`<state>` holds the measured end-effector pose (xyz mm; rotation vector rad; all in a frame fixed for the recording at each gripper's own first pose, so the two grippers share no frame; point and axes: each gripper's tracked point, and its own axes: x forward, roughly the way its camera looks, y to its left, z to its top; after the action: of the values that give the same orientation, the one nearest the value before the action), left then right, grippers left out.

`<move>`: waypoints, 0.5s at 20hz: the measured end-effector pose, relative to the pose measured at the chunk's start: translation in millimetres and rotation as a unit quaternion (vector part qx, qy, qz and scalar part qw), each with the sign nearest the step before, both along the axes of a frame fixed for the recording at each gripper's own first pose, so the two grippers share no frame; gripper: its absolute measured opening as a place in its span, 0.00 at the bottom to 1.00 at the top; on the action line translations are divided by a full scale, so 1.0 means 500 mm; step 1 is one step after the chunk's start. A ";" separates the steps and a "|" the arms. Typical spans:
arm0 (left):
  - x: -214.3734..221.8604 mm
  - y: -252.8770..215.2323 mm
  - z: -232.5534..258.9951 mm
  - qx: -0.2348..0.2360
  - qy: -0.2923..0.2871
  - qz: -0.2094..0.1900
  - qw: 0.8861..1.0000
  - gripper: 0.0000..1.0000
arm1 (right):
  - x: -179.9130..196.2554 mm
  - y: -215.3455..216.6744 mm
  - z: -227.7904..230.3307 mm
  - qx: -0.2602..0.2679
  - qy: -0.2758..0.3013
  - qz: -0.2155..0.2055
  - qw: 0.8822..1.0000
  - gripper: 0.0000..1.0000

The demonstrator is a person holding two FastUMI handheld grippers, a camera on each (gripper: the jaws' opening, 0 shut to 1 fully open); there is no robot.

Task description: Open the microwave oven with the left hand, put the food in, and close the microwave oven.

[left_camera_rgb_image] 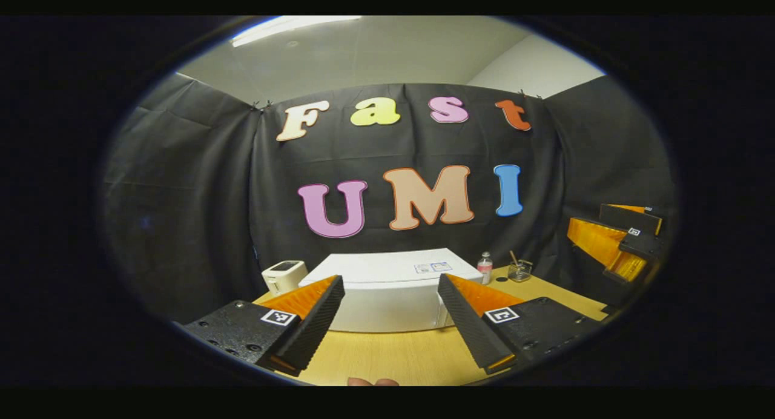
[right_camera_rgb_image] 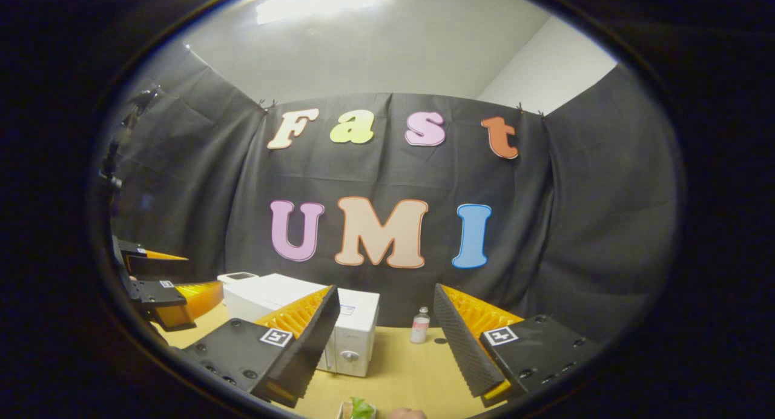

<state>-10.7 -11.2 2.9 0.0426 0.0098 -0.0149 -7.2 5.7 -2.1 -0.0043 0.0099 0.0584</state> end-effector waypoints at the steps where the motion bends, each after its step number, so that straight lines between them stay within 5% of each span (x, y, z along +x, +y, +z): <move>1: 0.001 0.000 -0.001 0.000 0.002 0.000 1.000 0.98 | 0.001 0.002 0.001 -0.001 -0.001 0.002 1.000 0.96; 10: 0.007 -0.009 -0.010 -0.005 0.004 -0.005 1.000 0.97 | 0.001 0.012 0.000 -0.001 -0.004 0.009 1.000 0.98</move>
<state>-7.3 -15.7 -1.9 0.0319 0.0172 -0.0248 -6.9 11.5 -2.2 -0.0067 0.0028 0.0768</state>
